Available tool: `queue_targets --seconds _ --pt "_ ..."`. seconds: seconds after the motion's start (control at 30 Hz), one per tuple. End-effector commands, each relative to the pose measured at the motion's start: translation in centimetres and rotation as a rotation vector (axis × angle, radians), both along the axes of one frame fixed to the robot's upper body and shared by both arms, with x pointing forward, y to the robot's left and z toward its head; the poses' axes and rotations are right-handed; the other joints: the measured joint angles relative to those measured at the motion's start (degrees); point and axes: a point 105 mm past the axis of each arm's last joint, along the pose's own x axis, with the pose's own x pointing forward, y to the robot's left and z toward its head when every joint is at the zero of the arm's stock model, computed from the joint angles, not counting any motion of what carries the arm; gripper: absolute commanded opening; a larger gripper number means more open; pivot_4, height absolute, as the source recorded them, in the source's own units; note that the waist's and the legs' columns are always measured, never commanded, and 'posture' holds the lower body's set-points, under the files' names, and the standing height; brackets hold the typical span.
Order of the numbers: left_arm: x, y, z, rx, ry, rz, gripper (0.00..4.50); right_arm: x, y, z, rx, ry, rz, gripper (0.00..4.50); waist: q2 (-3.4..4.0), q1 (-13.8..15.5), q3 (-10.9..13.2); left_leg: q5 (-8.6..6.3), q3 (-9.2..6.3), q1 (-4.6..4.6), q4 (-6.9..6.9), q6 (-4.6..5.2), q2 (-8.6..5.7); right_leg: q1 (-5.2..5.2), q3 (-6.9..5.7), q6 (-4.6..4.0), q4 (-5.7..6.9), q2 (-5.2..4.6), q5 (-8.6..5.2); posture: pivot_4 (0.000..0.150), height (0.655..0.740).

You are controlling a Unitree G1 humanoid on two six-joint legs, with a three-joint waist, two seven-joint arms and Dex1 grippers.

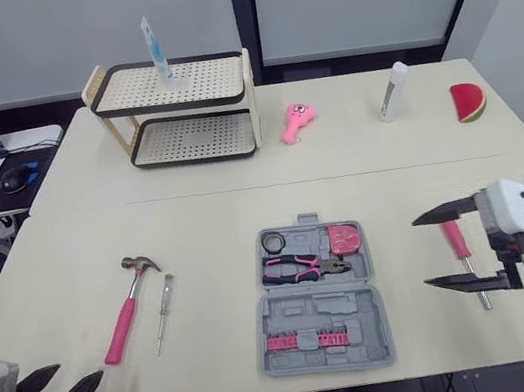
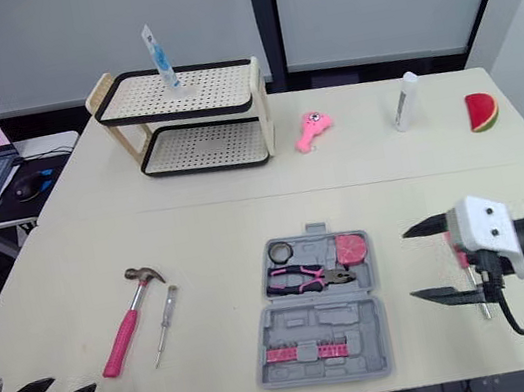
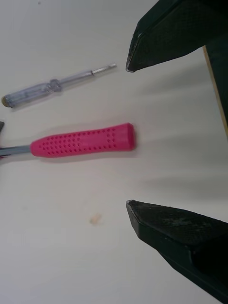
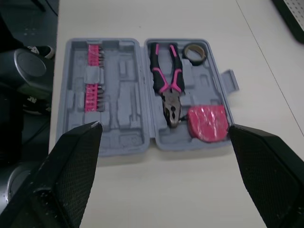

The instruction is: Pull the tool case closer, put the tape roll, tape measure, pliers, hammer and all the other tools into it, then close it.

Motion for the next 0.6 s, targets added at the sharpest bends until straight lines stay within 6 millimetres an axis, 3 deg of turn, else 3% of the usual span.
queue_targets --seconds 0.03,0.33,0.6 --pt "1.4 -2.4 1.8 -0.025 -0.097 0.009 4.50 -0.7 2.0 0.7 0.025 0.028 0.088 4.46 0.02 0.3 0.0 0.00 -0.01 -0.03 0.01 0.00 0.00 -0.03 -0.02 -0.01 -0.01 -0.02 0.06 0.150 0.7350" --pt "5.2 -8.6 1.1 -0.049 -0.173 0.104 4.50 -0.3 3.6 0.2 0.036 0.043 0.111 4.46 -0.02 0.6 0.0 0.00 -0.16 -0.20 0.05 0.00 -0.13 -0.03 -0.18 0.02 -0.01 -0.06 0.12 0.150 0.7350" --pt "8.3 -10.5 -1.0 -0.039 -0.148 0.205 4.50 -0.1 4.2 -0.2 0.032 0.052 0.132 4.46 -0.01 0.5 0.0 0.01 -0.15 -0.17 0.08 0.01 -0.13 -0.02 -0.12 0.02 -0.01 -0.01 0.13 0.150 0.7350"
